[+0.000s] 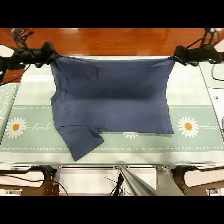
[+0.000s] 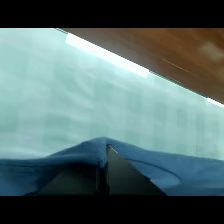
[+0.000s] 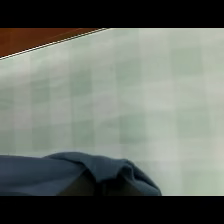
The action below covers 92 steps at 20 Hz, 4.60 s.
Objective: Fold the shirts.
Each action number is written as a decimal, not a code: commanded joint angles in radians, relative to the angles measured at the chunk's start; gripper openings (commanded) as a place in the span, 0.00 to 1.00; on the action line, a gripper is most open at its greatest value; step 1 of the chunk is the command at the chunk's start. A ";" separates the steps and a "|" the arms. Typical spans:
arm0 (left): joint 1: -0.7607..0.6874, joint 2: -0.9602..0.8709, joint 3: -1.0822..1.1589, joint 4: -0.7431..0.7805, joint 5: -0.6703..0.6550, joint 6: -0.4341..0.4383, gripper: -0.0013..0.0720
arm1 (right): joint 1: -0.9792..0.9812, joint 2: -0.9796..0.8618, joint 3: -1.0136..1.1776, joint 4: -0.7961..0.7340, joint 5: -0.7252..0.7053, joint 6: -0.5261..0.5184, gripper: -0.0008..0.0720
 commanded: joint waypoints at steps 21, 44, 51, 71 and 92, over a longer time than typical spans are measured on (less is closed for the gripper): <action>0.048 -0.157 0.009 0.234 -0.705 0.075 0.19 | -0.062 -0.142 -0.074 -0.038 0.424 -0.065 0.04; 0.494 0.477 -0.941 0.058 -0.519 0.259 0.99 | -0.237 0.722 -1.022 0.311 0.174 -0.224 0.86; 0.375 0.462 -0.984 0.013 -0.479 0.270 0.98 | -0.237 0.721 -1.022 0.312 0.174 -0.224 0.86; 0.315 0.497 -1.010 0.008 -0.479 0.269 0.98 | -0.402 0.722 -1.021 0.245 0.207 -0.217 0.86; 0.299 0.533 -1.150 -0.150 -0.373 0.347 0.06 | -0.401 0.676 -1.109 -0.148 0.340 -0.035 0.86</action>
